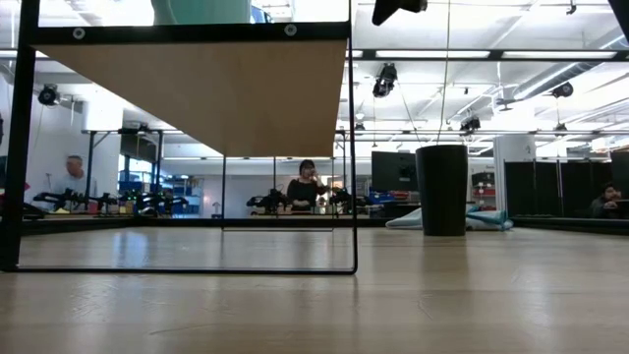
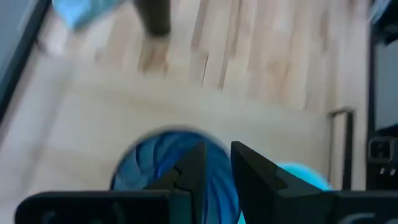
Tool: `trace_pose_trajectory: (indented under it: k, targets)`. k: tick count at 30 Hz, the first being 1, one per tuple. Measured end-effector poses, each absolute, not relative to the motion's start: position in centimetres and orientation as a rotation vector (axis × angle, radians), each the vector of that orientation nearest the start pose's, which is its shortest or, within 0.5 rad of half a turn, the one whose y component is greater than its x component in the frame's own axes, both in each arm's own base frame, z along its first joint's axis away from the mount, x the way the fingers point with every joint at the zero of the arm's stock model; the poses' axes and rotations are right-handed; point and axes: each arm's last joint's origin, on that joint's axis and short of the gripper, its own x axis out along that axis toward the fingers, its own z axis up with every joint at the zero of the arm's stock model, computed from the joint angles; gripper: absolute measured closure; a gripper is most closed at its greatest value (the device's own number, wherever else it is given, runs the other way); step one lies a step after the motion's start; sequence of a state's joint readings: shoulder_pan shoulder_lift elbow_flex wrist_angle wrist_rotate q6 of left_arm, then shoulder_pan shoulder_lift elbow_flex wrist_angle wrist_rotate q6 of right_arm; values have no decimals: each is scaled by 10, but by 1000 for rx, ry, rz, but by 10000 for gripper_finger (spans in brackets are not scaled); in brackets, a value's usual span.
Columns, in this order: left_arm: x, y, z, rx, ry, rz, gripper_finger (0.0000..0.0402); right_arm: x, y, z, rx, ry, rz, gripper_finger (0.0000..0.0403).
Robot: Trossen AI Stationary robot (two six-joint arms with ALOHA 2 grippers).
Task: Stack small to large cups/mugs on shelf
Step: Put the black cup on the shelf
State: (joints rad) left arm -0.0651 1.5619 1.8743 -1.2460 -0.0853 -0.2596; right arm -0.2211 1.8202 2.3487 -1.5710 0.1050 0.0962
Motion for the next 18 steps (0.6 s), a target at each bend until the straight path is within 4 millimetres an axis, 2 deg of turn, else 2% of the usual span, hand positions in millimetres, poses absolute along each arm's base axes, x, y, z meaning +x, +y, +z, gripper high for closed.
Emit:
trace_pose_trajectory:
  k: [4, 8, 14, 18]
  targets:
    - [288, -14, 433, -148, 822, 128, 340, 309, -75, 445, 153, 1055, -354, 380]
    - [282, -11, 439, -148, 792, 151, 340, 312, -83, 428, 174, 1128, -374, 359]
    - [272, -8, 447, -146, 757, 174, 340, 317, -96, 387, 245, 1288, -431, 321]
    - [263, -6, 453, -135, 726, 210, 340, 318, -98, 358, 417, 1376, -498, 307]
